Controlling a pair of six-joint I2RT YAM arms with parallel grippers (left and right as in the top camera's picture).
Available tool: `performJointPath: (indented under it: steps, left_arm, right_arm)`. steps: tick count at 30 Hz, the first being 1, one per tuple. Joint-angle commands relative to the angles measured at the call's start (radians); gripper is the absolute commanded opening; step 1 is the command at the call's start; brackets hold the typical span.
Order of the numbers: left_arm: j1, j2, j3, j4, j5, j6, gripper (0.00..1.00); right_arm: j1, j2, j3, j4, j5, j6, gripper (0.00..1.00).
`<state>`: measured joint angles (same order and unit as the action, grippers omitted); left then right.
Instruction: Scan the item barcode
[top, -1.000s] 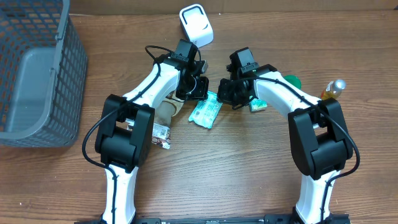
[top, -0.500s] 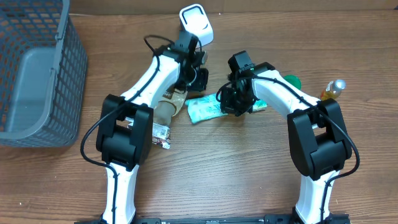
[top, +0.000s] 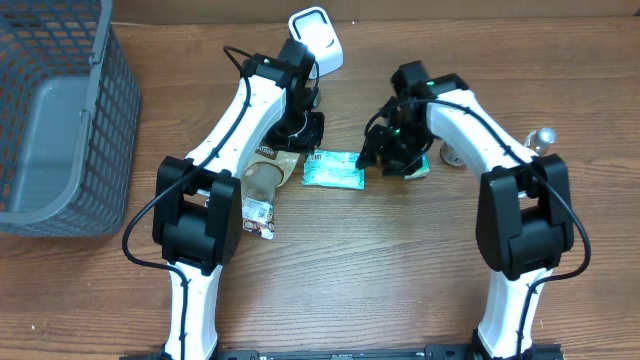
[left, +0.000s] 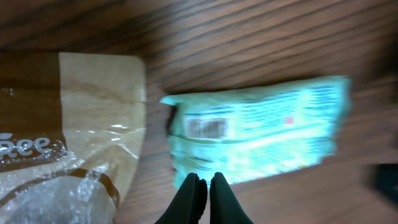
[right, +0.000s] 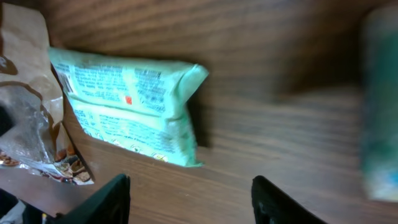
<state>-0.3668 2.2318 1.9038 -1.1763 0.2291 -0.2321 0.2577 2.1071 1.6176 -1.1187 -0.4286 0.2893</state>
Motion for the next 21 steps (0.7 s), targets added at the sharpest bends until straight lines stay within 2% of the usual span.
performJointPath:
  steps: [1,7,21]
  left_arm:
    - [0.002,-0.025,-0.080,0.048,-0.056,0.015,0.04]
    - [0.004,-0.025,-0.145,0.180,0.007,0.015,0.04]
    - [0.002,-0.021,-0.204,0.212,0.042,0.011,0.04]
  right_arm:
    - [-0.046,-0.004,0.017,0.013,-0.018,-0.011,0.60]
    - [-0.059,-0.003,0.007,0.031,-0.021,-0.037,0.60]
    - [-0.056,-0.003,-0.050,0.116,-0.023,-0.036,0.51]
